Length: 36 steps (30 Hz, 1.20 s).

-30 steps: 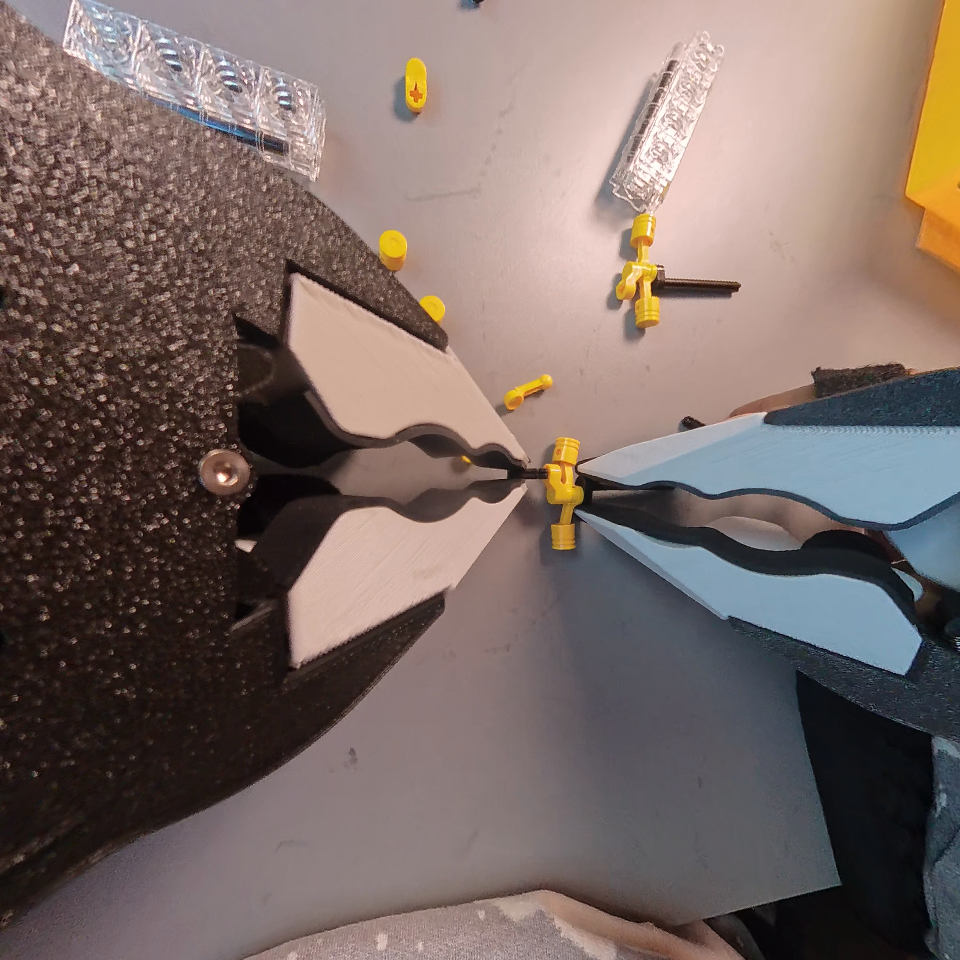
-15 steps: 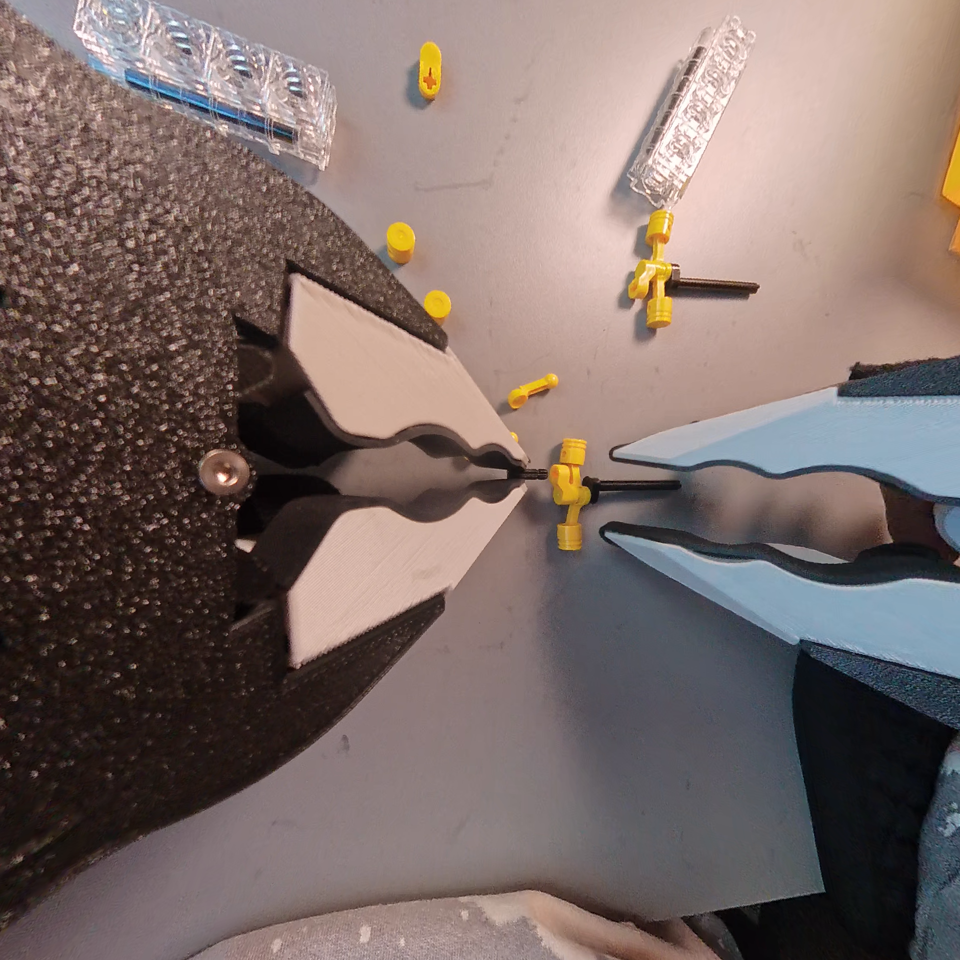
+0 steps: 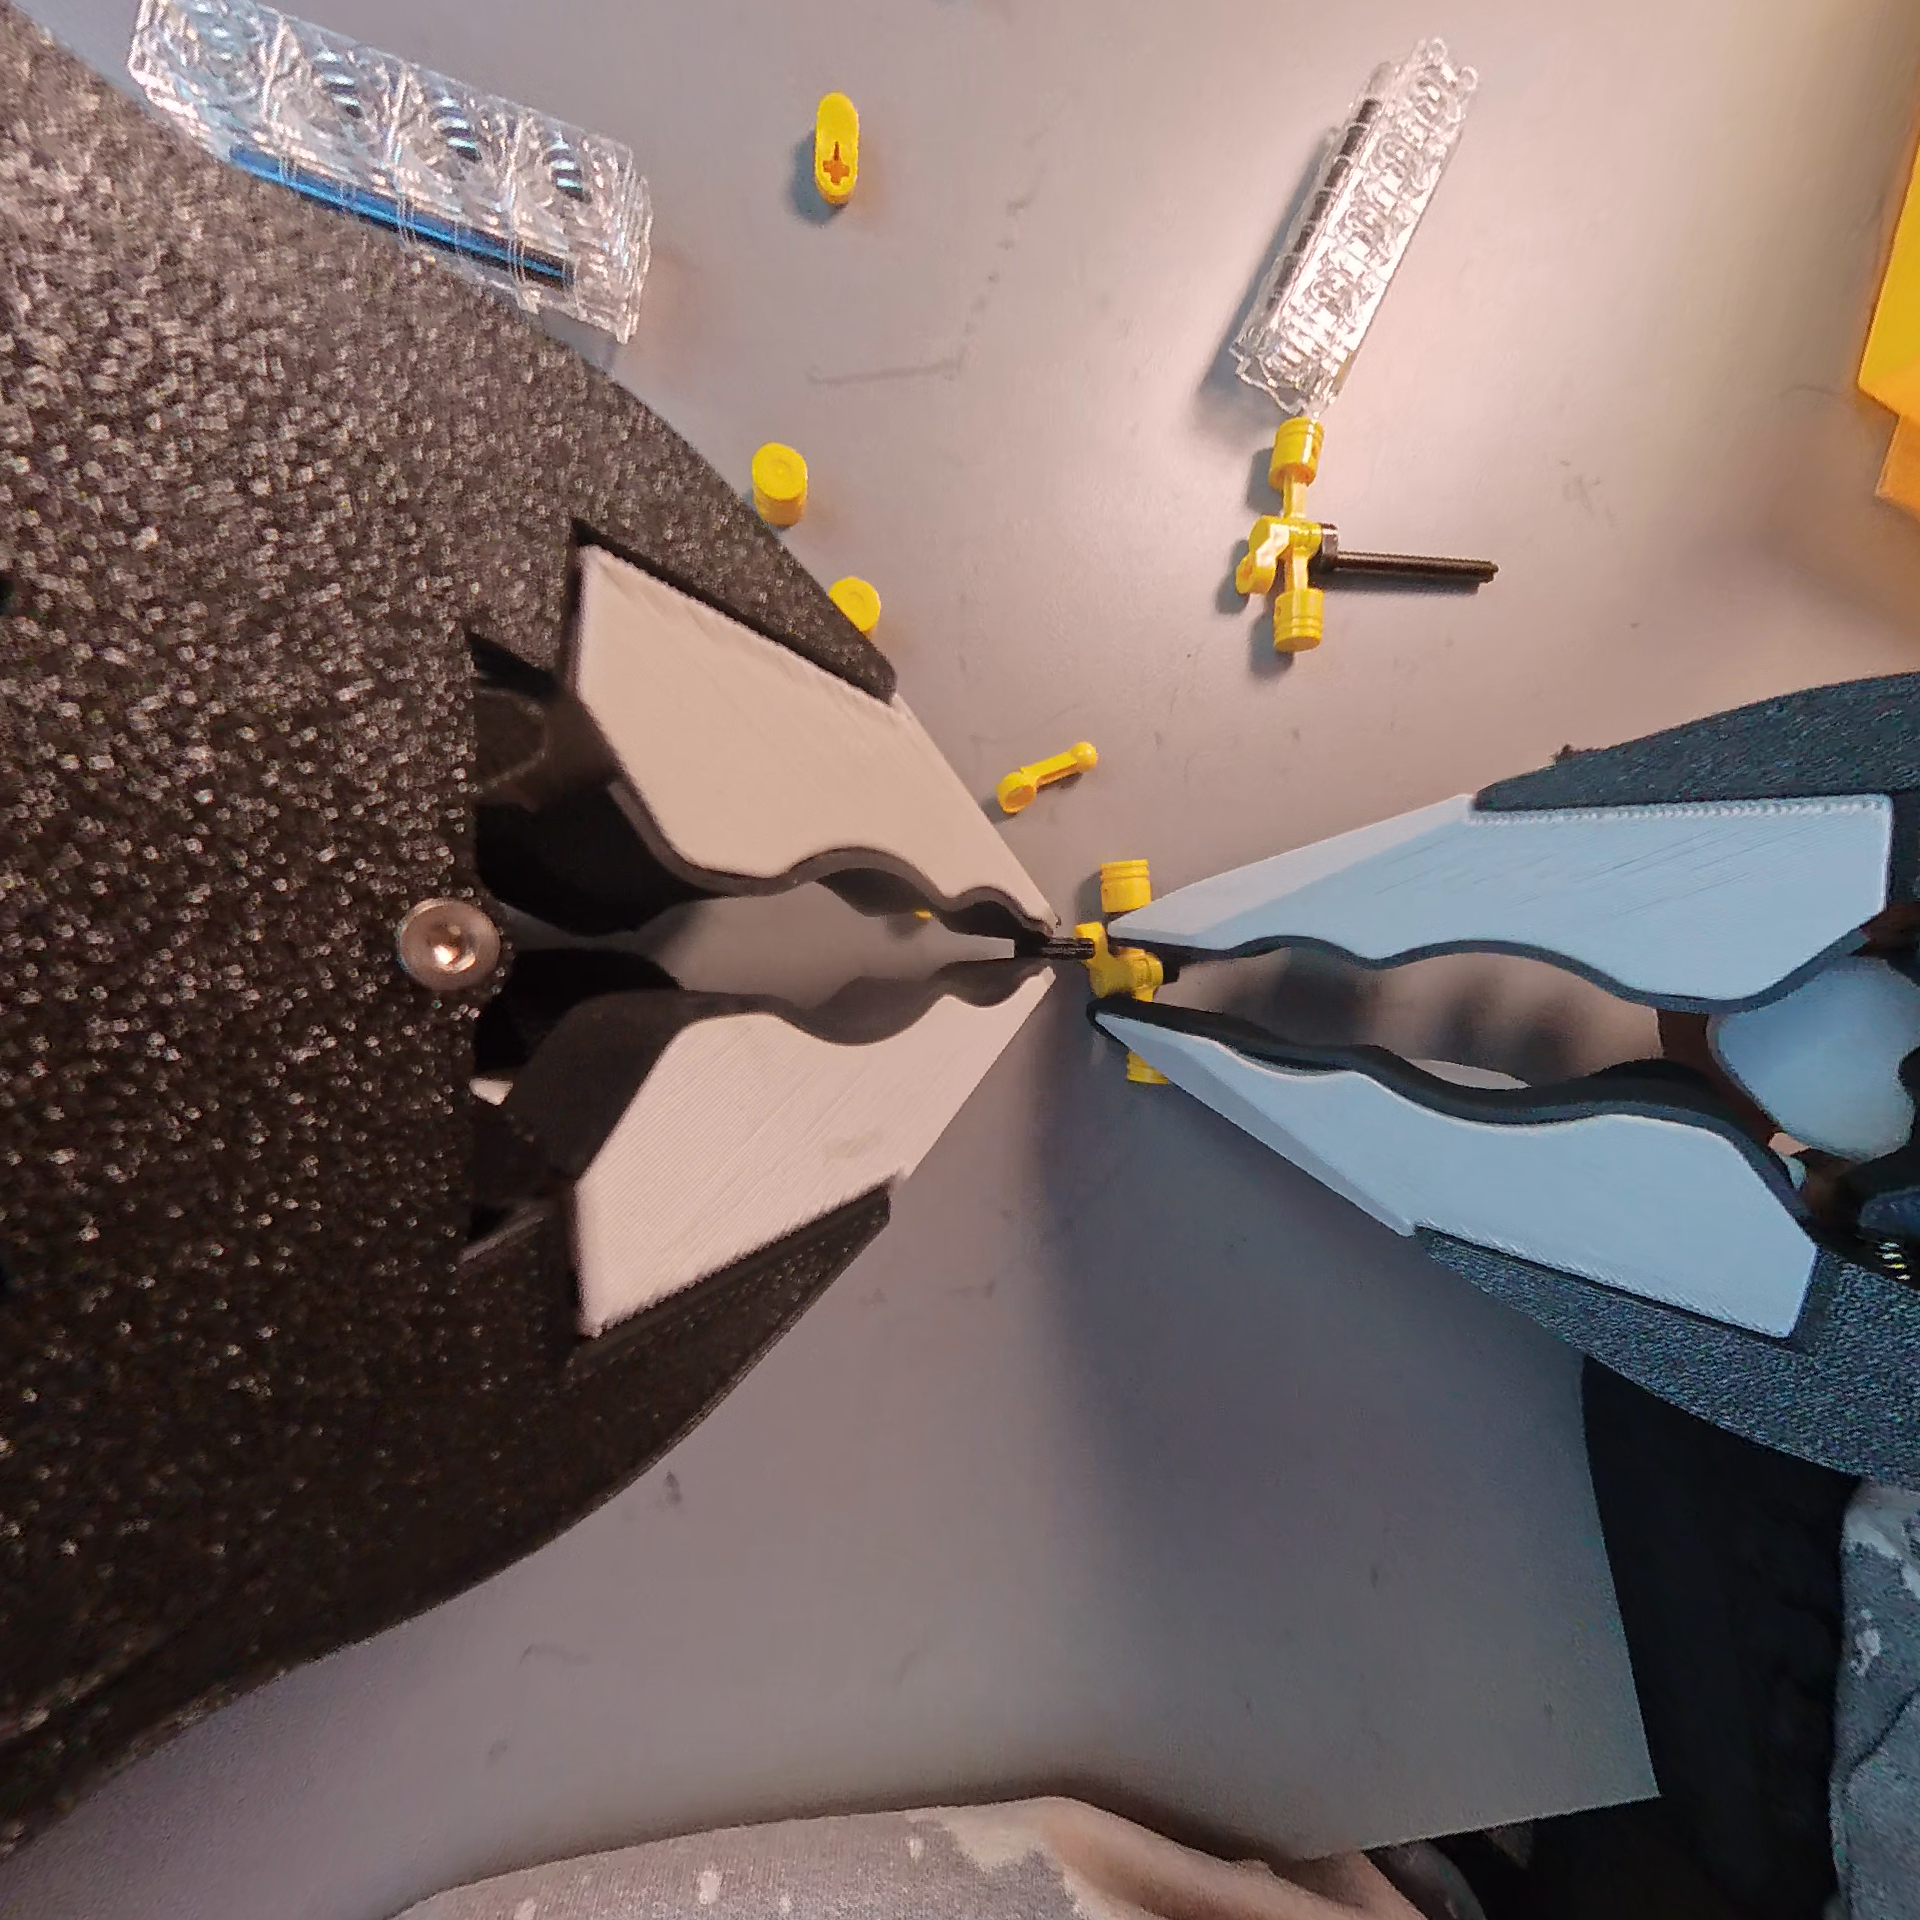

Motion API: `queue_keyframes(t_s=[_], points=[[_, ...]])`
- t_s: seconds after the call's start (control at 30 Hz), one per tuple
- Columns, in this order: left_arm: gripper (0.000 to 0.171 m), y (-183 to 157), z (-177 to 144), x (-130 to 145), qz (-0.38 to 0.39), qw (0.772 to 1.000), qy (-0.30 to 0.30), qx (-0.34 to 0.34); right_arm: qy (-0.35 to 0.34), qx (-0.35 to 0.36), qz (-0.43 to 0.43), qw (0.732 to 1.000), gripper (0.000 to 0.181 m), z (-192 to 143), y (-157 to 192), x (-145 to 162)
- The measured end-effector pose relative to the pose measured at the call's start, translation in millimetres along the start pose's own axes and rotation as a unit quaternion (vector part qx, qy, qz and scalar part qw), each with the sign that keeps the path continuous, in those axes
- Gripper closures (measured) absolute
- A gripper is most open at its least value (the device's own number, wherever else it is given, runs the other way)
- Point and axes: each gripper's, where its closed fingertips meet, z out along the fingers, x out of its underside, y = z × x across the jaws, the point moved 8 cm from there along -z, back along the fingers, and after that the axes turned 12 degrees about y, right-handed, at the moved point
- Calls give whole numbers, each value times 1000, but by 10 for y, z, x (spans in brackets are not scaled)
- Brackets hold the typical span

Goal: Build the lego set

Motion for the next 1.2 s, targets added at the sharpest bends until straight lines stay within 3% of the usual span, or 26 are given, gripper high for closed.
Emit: queue_keyframes(t_s=[0.63,0.9,1.2], points=[[169,45,51,26,-67,997,16,21,3,0,14,1000,173,4,-7,-2],[169,117,21,45,-142,986,-17,88,-12,-12,23,1000,173,9,-27,21],[169,156,31,44,-178,976,-6,128,-33,-23,23,999,173,18,-40,46]])
